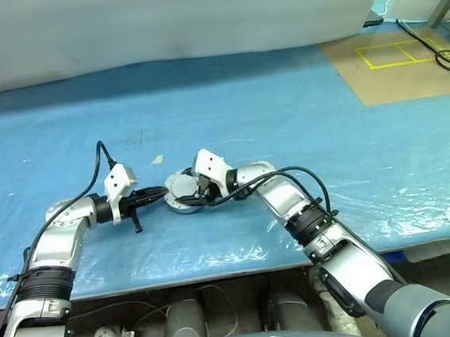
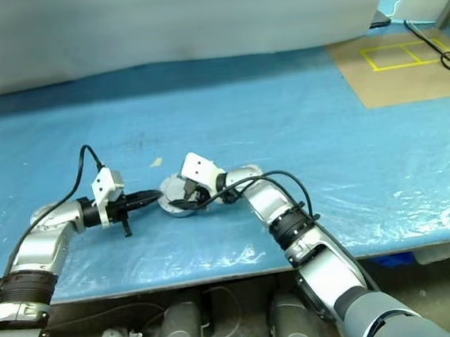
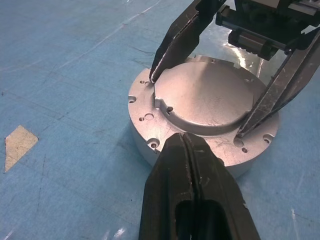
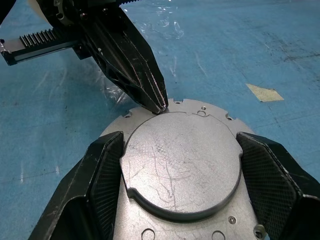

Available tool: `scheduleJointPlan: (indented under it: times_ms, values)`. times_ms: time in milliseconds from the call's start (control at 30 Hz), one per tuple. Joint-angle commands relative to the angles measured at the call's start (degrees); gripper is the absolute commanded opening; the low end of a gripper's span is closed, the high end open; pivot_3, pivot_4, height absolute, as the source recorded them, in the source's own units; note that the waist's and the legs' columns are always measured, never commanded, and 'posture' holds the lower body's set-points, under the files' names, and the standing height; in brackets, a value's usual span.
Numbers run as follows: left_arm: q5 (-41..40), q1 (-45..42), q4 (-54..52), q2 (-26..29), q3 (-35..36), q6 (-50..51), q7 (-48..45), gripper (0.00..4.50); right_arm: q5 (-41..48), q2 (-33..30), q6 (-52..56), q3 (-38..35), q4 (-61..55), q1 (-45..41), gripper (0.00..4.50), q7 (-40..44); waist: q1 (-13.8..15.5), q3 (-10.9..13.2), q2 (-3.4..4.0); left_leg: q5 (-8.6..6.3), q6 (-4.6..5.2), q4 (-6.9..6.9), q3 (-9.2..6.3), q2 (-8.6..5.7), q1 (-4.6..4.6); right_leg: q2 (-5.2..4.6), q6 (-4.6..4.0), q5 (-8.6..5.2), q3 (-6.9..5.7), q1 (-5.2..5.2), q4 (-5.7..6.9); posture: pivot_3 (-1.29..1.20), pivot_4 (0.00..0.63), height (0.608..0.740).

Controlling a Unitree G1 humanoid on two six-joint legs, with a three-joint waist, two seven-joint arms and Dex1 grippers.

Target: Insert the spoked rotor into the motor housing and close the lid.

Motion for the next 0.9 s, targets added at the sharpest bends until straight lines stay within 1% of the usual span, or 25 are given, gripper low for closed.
scheduleJointPlan:
  times_ms: [33, 267, 333, 400, 567, 600, 733, 900]
  values:
    - [2.3, 0.0, 1.2, 0.1, -1.9, -1.3, -0.3, 0.03, -2.3, -2.4, 3.3, 0.8, 3.8, 2.0, 3.21, -0.5, 0.0, 0.0, 0.01, 0.00, 0.00, 0.00, 0.00, 0.00, 0.01, 0.00, 0.00, 0.00, 0.00, 0.00, 0.00, 0.00, 0.150, 0.740]
    - [2.9, -0.7, 2.2, -0.8, -2.8, -2.7, -0.4, 0.03, -2.4, -2.5, 1.9, 0.7, 3.7, 2.6, 3.21, -0.8, 0.2, -0.1, 0.12, -0.04, 0.06, -0.01, 0.00, 0.00, 0.02, -0.01, 0.00, 0.00, 0.00, 0.02, -0.01, 0.00, 0.150, 0.740]
    - [3.0, -0.6, 2.3, -0.8, -2.9, -2.9, -0.5, 0.00, -1.3, -2.3, 1.6, -0.2, 2.8, 2.9, 3.92, -0.4, 0.4, -0.1, 0.16, -0.08, 0.13, -0.01, 0.00, -0.01, 0.05, -0.01, 0.01, 0.00, 0.00, 0.03, -0.01, 0.00, 0.150, 0.740]
    - [3.0, -0.6, 2.7, -0.7, -2.9, -3.2, -0.5, 0.00, 1.2, -1.7, 2.7, -2.0, 1.3, 2.9, 4.46, 0.5, 0.6, -0.1, 0.16, -0.09, 0.14, -0.02, 0.01, 0.00, 0.06, -0.01, 0.01, -0.01, 0.01, 0.03, -0.04, 0.00, 0.150, 0.740]
    - [3.0, -0.9, 3.3, -0.7, -2.9, -3.5, -0.7, 0.00, 4.7, -1.1, 2.6, -5.3, -2.1, 2.3, 4.46, 1.1, 0.7, -0.1, 0.16, -0.06, 0.09, -0.11, 0.06, 0.00, -0.07, 0.00, 0.01, -0.01, -0.01, 0.00, -0.27, 0.00, 0.150, 0.740]
    - [3.0, -1.0, 3.3, -0.7, -2.9, -3.5, -0.8, 0.00, 5.5, -1.4, 2.4, -6.0, -3.0, 2.0, 4.46, 1.4, 0.7, -0.1, 0.16, 0.03, -0.05, -0.11, 0.06, 0.00, -0.14, 0.00, 0.02, -0.01, -0.03, -0.05, -0.28, 0.00, 0.150, 0.740]
    - [2.8, -0.8, 3.3, -0.7, -2.8, -3.4, -1.1, 0.00, 5.1, -4.4, 2.5, -4.5, -6.8, 1.7, 4.46, 4.8, 0.7, -0.1, 0.15, 0.06, -0.09, -0.04, 0.05, 0.00, -0.60, -0.01, 0.05, 0.02, -0.16, -0.39, -0.28, 0.00, 0.150, 0.740]
    - [2.8, -0.5, 3.5, -0.8, -2.8, -3.4, -1.3, 0.00, 12.1, -4.0, 9.6, -10.5, -10.7, 0.4, 4.46, 4.7, 0.6, -0.1, 0.14, 0.06, -0.09, -0.03, 0.03, 0.07, -0.66, 0.03, 0.06, 0.03, -0.20, -0.50, -0.21, 0.00, 0.150, 0.740]
